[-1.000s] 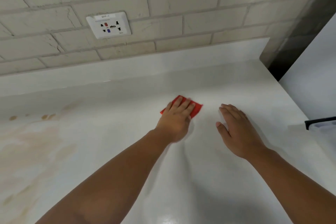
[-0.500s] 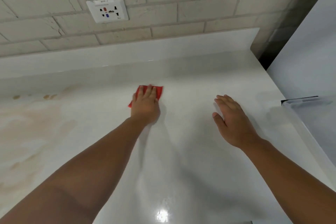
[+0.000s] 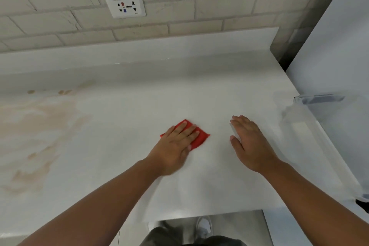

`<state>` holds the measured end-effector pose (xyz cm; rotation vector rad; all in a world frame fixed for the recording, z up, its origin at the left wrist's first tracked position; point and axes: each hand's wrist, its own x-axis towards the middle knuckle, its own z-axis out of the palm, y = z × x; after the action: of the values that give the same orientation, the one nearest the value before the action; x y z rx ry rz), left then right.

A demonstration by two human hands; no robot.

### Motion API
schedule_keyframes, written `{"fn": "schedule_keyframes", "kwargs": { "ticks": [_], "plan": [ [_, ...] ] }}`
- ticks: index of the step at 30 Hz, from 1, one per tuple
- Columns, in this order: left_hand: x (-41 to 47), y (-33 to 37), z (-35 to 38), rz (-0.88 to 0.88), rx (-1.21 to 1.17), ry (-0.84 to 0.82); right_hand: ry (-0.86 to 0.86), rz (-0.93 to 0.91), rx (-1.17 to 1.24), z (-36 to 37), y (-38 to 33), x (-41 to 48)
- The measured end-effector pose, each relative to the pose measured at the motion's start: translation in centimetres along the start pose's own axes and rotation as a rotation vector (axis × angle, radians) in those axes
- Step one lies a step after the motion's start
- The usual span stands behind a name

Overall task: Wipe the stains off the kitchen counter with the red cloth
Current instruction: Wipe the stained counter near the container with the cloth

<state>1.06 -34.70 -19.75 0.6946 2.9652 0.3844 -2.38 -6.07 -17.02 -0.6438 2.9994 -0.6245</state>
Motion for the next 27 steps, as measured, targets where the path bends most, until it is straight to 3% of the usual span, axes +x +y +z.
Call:
{"fn": "schedule_keyframes", "kwargs": {
  "ticks": [8,13,23,27],
  "plan": [
    [-8.2,-6.9,-2.1,-0.502,-0.022,0.148,-0.099,-0.241,0.062,3.9,-7.6,1.4],
    [-12.5,-10.1,-3.3,-0.701,-0.021,0.192,-0.152,-0.327,0.052,6.5,-12.0,2.8],
    [-13.7,-17.2,-5.5,-0.808,-0.013,0.179,-0.156,-0.336,0.038,10.5,-21.7,9.8],
    [-13.3,-17.5,-5.5,-0.526,-0.017,0.141,-0.146,-0.294,0.027,11.8,-25.0,12.4]
  ]
}}
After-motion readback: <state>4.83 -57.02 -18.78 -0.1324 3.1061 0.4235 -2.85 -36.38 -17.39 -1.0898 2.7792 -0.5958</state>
